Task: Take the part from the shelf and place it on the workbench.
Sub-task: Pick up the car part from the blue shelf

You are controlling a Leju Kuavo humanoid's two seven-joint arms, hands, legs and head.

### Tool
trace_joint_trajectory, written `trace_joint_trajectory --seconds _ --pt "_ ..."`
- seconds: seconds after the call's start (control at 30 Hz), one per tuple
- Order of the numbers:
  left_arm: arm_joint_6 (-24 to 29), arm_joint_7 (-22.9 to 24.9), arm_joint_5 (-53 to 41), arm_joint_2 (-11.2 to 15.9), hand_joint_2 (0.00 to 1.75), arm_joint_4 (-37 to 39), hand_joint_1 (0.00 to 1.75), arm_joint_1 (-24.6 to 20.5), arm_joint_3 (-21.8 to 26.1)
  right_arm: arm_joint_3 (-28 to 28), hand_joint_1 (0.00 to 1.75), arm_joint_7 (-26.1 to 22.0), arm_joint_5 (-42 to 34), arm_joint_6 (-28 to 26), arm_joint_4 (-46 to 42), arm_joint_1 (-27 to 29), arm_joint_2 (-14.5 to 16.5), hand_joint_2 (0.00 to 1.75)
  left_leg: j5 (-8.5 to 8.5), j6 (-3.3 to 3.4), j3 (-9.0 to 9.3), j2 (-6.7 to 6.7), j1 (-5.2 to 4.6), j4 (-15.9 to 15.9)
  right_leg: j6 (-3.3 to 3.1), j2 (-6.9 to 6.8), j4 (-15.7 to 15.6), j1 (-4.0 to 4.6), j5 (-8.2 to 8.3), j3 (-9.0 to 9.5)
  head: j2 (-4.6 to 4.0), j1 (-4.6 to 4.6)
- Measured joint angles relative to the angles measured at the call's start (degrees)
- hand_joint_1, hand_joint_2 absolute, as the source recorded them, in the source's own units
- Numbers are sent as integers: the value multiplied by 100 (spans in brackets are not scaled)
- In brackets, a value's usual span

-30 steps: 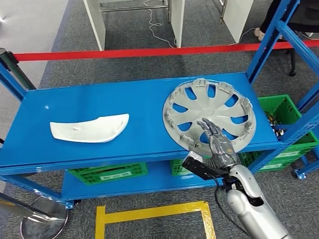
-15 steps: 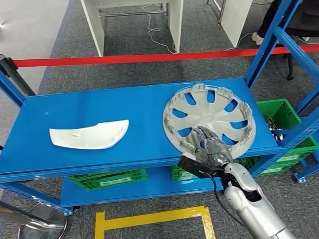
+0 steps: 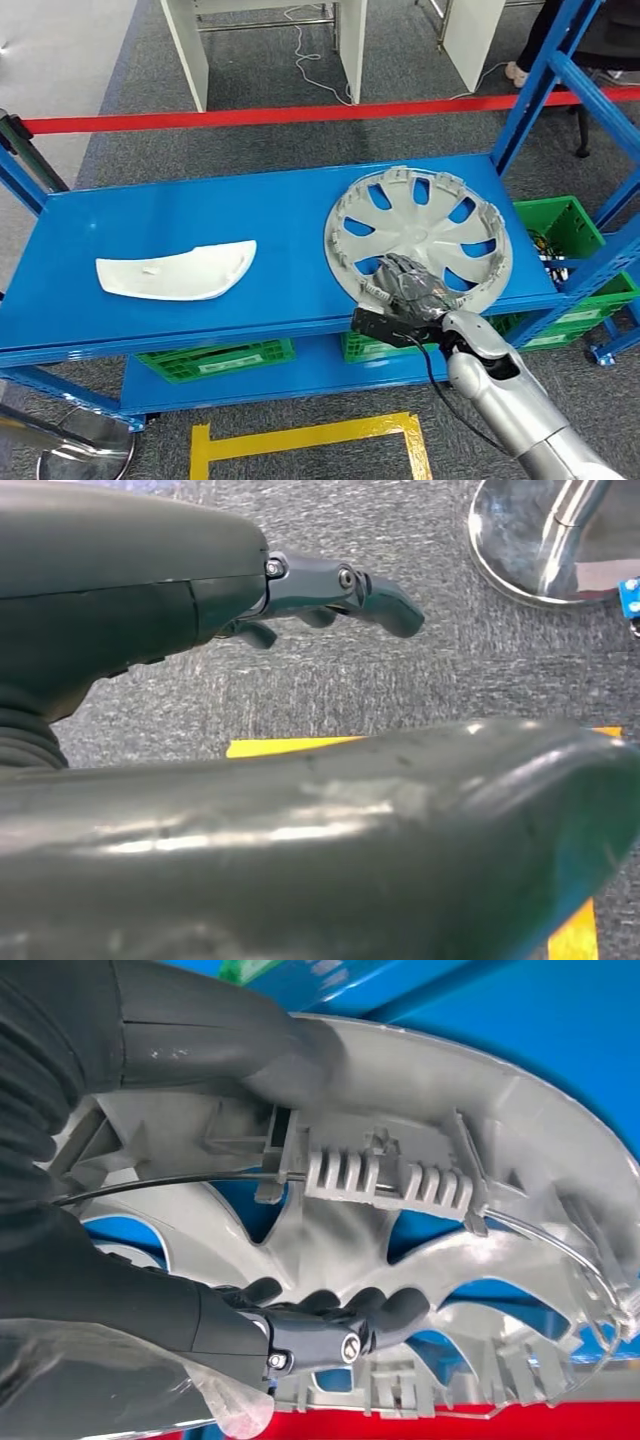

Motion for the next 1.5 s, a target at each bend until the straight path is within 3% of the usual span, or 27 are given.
trace_joint_trajectory --seconds 0.03,0.1,0.17,0.23,0.27,0.3,0.33,0.37,0.43,0.53,0.6,0.67,0.73,0.77,0.8,0.83,0.9,0.97,1.07,1.13,1.23,1.3,1.33,1.43,1.5 --pt "1 1 1 2 0 0 0 -2 2 59 0 -25 -6 38 34 -66 -10 175 -22 -38 -15 0 -7 44 -31 3 -259 1 67 143 0 -4" --pt "3 1 7 12 0 0 0 -6 9 246 0 -97 -29 208 110 -258 -43 175 -195 -144 -109 0 -19 297 -157 6 -557 -7 90 328 0 -27" --pt "4 2 11 16 0 0 0 -7 16 406 0 -139 -61 375 155 -392 -80 175 -536 -219 -360 1 6 899 -259 -6 -555 -17 89 339 0 -52" --pt "3 9 11 11 0 0 0 1 21 511 0 -143 -95 444 204 -449 -119 175 -816 -247 -678 1 26 1608 -277 -13 -555 -7 85 343 0 -56" --pt "3 13 11 9 0 0 0 6 22 562 0 -143 -109 461 229 -473 -141 175 -820 -246 -743 1 30 1752 -279 -11 -555 -3 83 348 0 -56" --pt "3 16 11 9 0 0 0 10 24 612 0 -142 -119 471 250 -498 -163 175 -720 -237 -709 1 32 1685 -280 -6 -555 -1 82 357 0 -57" --pt "3 18 13 9 0 0 0 11 25 654 0 -141 -122 473 263 -522 -184 175 -535 -219 -577 1 32 1405 -279 -1 -555 0 80 370 0 -57" --pt "3 19 14 11 0 0 0 12 25 694 0 -136 -119 474 270 -548 -201 175 -322 -193 -387 1 31 999 -276 5 -555 0 78 382 0 -58" --pt "0 18 16 14 0 0 0 2 26 768 0 -111 -103 472 273 -593 -245 175 -99 -154 -81 0 15 337 -246 10 -555 19 73 384 0 -55" --pt "-5 16 17 13 0 0 0 4 27 854 0 -55 -61 400 250 -623 -311 175 -90 -110 -8 -4 -4 126 -146 14 -597 29 104 381 0 -48" --pt "-11 14 18 8 0 0 0 11 27 893 0 -33 -37 299 185 -608 -357 175 -43 -40 12 3 17 61 -86 13 -553 21 47 342 0 -42" --pt "-17 11 27 4 0 0 0 4 28 935 0 -23 -16 191 91 -575 -397 175 -1 19 18 9 37 10 -60 9 -95 16 -231 109 0 -31" --pt "-25 10 36 -4 0 0 0 6 32 968 0 -3 25 85 -23 -509 -421 175 3 39 5 7 29 10 -45 7 681 16 -562 -256 0 -27" --pt "-30 10 37 -11 0 0 0 11 34 977 0 8 48 44 -83 -465 -435 175 2 41 5 5 24 13 -38 7 937 16 -617 -384 0 -27" --pt "-32 10 37 -16 0 0 0 17 36 982 0 16 67 15 -140 -430 -449 175 0 40 7 3 22 15 -36 6 973 17 -556 -413 0 -26" --pt "-34 10 37 -21 0 0 0 19 37 986 0 19 87 -7 -199 -407 -460 175 -5 34 10 2 22 22 -40 4 753 15 -382 -320 0 -27" --pt "-36 11 39 -27 0 0 0 15 38 990 0 21 146 -52 -313 -391 -481 175 -29 3 7 1 14 53 -55 -4 -25 16 -9 49 0 -27" --pt "-37 16 44 -30 0 0 0 13 39 997 0 28 237 -108 -434 -370 -499 175 -53 -48 -20 -1 -6 104 -87 -1 -514 24 118 303 0 -33" --pt "-40 21 59 -36 0 -1 0 17 47 1031 0 87 406 -142 -610 -279 -522 175 -62 -115 -39 -4 -6 127 -159 4 -579 33 109 339 0 -36" --pt "-39 21 82 -38 0 -2 0 16 60 1057 0 160 528 -121 -721 -213 -533 175 -217 -175 -114 -2 6 327 -221 -6 -591 12 121 347 0 -51" --pt "-36 47 143 -43 0 -2 0 20 98 1088 0 313 720 -73 -798 -72 -541 175 -745 -251 -552 2 29 1358 -276 -21 -595 5 119 351 0 -71" --pt "-34 74 162 -50 0 -2 0 27 123 1107 0 401 818 -73 -803 57 -541 175 -827 -252 -730 2 33 1761 -282 -22 -594 9 115 355 0 -71" --pt "-34 82 164 -54 0 -2 0 30 132 1114 0 432 851 -75 -808 110 -541 175 -700 -236 -674 2 31 1636 -283 -18 -594 11 114 361 0 -71" --pt "-24 88 170 -55 0 -6 0 25 148 1114 0 490 907 -76 -833 194 -541 175 -146 -125 -160 1 2 505 -265 -3 -593 22 108 376 0 -69" --pt "-15 90 173 -55 0 -12 0 17 157 1107 0 511 925 -75 -842 231 -541 175 -79 -78 -7 0 -25 139 -218 -1 -599 29 115 358 0 -66"
